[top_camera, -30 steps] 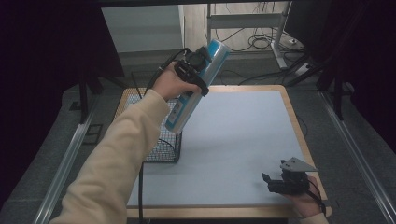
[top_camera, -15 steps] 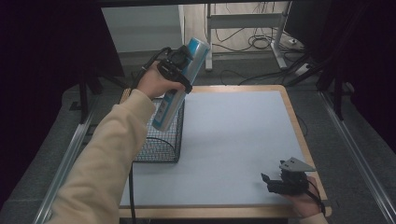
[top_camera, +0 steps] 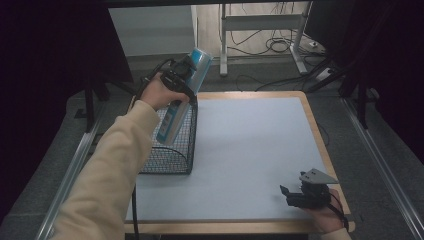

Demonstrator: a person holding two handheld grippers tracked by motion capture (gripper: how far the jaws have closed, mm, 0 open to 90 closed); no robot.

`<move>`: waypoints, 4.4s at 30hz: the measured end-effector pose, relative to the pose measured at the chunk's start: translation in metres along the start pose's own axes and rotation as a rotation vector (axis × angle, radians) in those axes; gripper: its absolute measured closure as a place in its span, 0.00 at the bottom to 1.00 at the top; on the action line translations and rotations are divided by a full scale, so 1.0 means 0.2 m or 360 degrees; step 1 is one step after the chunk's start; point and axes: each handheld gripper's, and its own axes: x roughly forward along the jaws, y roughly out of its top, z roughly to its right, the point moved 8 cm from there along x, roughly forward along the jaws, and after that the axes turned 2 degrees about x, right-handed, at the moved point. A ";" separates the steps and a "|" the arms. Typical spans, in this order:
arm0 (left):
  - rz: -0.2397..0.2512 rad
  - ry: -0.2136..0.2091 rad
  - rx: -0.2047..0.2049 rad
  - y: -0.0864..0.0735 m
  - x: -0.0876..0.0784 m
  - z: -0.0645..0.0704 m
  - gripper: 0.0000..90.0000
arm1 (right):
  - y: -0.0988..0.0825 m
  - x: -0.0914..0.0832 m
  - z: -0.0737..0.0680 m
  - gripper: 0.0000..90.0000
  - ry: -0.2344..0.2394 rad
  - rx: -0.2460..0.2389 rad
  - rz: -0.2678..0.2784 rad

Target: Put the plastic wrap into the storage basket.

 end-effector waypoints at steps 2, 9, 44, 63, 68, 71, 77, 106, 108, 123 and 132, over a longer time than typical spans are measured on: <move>-0.0004 0.0000 -0.0012 -0.01 0.01 -0.01 0.35 | 0.00 0.00 0.00 0.15 0.0005 0.0003 0.0000; -0.0046 0.0014 -0.0038 -0.04 0.07 -0.05 0.35 | 0.01 0.00 0.00 0.15 0.0000 -0.0012 0.0022; -0.0144 0.0073 -0.0160 -0.05 0.45 -0.24 0.35 | -0.01 0.01 0.02 0.15 -0.0016 0.0000 -0.0004; -0.0234 0.0129 -0.0173 -0.03 0.67 -0.28 0.35 | -0.01 0.01 0.02 0.15 -0.0022 -0.0001 -0.0006; -0.0223 0.0116 -0.0176 -0.03 0.67 -0.28 0.35 | -0.01 0.01 0.02 0.15 -0.0025 -0.0005 -0.0011; -0.0224 0.0127 -0.0167 -0.03 0.67 -0.28 0.35 | -0.01 0.01 0.02 0.15 -0.0021 -0.0010 -0.0011; -0.0198 0.0155 -0.0151 -0.03 0.66 -0.27 0.34 | -0.01 0.01 0.01 0.15 -0.0021 -0.0013 -0.0006; 0.0480 -0.0206 0.0041 -0.17 0.07 0.28 0.20 | 0.07 0.06 -0.04 0.15 0.0057 -0.0040 0.0032; 0.0509 -0.0236 0.0077 -0.20 0.06 0.35 0.20 | 0.07 0.05 -0.04 0.15 0.0050 -0.0038 0.0036; 0.0519 -0.0374 0.0238 -0.52 0.17 0.74 0.20 | 0.07 0.02 -0.05 0.15 0.0028 -0.0042 0.0050; 0.0550 -0.0431 0.0209 -0.57 0.23 0.79 0.20 | 0.07 0.02 -0.04 0.15 0.0016 -0.0043 0.0057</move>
